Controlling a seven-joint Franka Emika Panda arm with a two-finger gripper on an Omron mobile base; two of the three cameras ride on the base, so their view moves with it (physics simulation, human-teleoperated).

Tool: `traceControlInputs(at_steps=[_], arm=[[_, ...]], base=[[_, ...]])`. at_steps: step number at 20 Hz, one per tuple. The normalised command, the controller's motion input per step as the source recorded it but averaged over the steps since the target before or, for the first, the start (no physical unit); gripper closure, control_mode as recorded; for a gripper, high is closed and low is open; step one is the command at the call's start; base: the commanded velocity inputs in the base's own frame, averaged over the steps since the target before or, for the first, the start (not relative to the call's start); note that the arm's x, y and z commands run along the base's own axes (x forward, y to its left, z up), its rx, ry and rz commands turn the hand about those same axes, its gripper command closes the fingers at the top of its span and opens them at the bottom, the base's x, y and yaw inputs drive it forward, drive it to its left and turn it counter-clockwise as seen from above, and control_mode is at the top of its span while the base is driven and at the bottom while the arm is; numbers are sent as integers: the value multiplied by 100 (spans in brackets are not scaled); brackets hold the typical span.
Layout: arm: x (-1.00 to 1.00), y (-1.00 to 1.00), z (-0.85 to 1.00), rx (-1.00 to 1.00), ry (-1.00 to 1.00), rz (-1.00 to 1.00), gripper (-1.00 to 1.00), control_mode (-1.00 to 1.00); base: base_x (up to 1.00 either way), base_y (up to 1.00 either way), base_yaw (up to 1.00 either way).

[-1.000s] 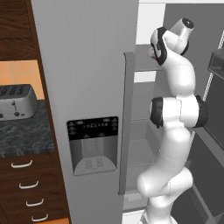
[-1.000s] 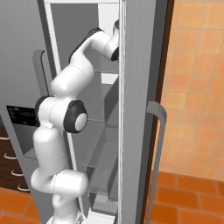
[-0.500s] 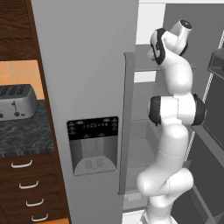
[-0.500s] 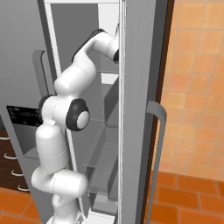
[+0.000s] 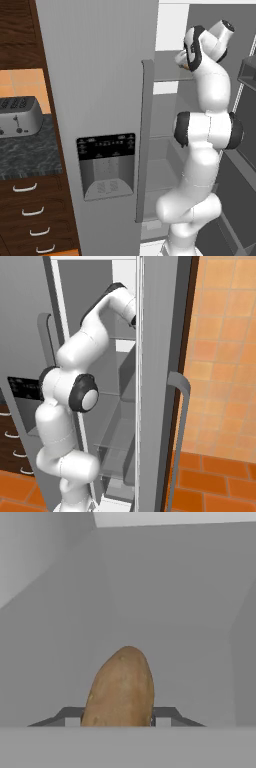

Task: Place one sweet potato and one chicken drumstick in each tupperware on the nearby counter, to pack two identical lunches.

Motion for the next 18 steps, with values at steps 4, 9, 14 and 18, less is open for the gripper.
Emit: traceControlInputs(at_steps=[4, 9, 14, 18], arm=[[-95, 50, 9, 0, -8, 4, 100, -100], [-100, 64, -8, 0, 0, 0, 100, -100], [-100, 33, -6, 0, -1, -2, 100, -100], [-100, 3, 2, 0, -1, -1, 100, -100]], base=[[0, 0, 0], [0, 0, 0], [0, 0, 0], [0, 0, 0]])
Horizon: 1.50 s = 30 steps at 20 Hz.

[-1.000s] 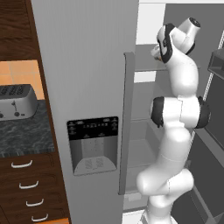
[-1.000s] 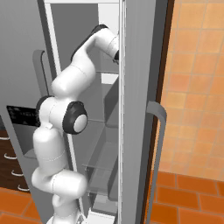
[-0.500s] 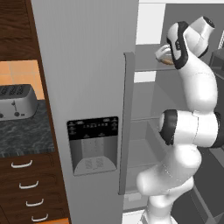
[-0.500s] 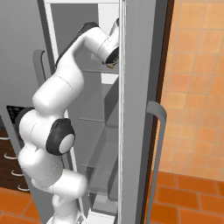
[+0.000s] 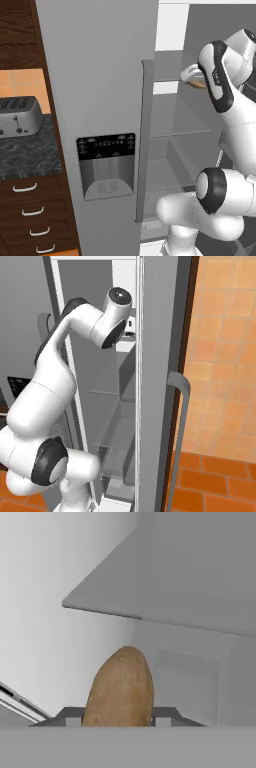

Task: Place one sweet potato and one chicken drumstick in each tupperware on the nearby counter, to pack two identical lunches.

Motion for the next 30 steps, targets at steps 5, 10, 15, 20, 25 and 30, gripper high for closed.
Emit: traceControlInputs(at_steps=[5, 10, 15, 20, 25, 30], arm=[[-100, 20, 2, 0, 3, 0, 100, -100], [-100, 27, 0, 0, 5, -7, 100, -100], [-100, 66, 0, 0, 0, -29, 100, -100], [-85, 85, 0, 0, 0, -29, 100, -100], [-38, 28, 0, -1, -2, -7, 100, -100], [0, 0, 0, 0, 0, 0, 100, -100]], base=[[0, 0, 0], [0, 0, 0], [0, 0, 0], [0, 0, 0], [0, 0, 0], [0, 0, 0]])
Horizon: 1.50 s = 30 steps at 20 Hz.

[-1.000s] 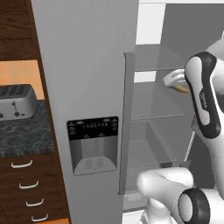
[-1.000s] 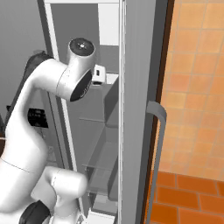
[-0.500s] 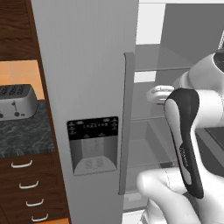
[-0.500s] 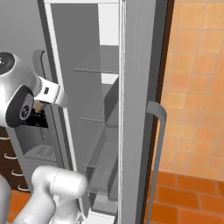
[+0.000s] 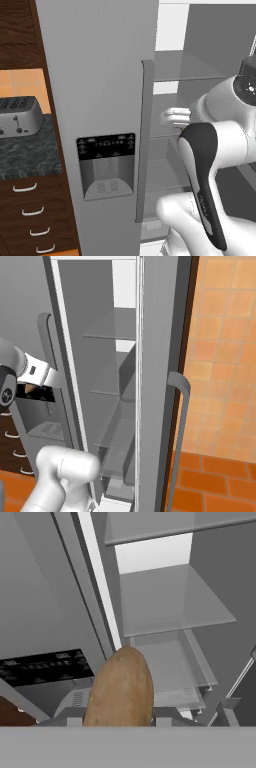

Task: Place one sweet potato and one chicken drumstick in each tupperware on the nearby counter, to pack two identical lunches.

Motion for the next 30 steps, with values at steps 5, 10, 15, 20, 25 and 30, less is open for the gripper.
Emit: traceControlInputs(at_steps=[5, 10, 15, 20, 25, 30], arm=[[0, 0, 0, 0, 0, 0, 100, 100], [0, 0, 0, 0, 0, 0, 100, 100], [0, 0, 0, 0, 0, 0, 100, 100], [0, 0, 0, 0, 0, 0, 100, 100], [0, 0, 0, 0, 0, 0, 100, 100], [0, 0, 0, 0, 0, 0, 100, 100]], base=[[0, 20, 0], [-4, 97, 0], [-11, 100, 0], [-16, 100, 0], [-13, 100, 0], [-3, 100, 0]])
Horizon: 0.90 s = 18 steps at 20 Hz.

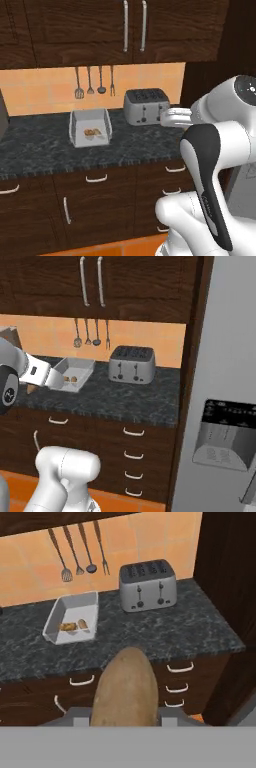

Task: Place one sweet potato and one chicken drumstick in each tupperware on the nearby counter, to pack two identical lunches.

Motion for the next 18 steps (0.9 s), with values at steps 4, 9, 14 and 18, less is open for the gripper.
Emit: traceControlInputs(at_steps=[4, 9, 14, 18], arm=[[0, 0, 0, 0, 0, 0, 100, 100], [0, 0, 0, 0, 0, 0, 100, 100], [0, 0, 0, 0, 0, 0, 100, 100], [0, 0, 0, 0, 0, 0, 100, 100]], base=[[0, 100, 0], [0, 100, 0], [0, 100, 0], [0, 100, 0]])
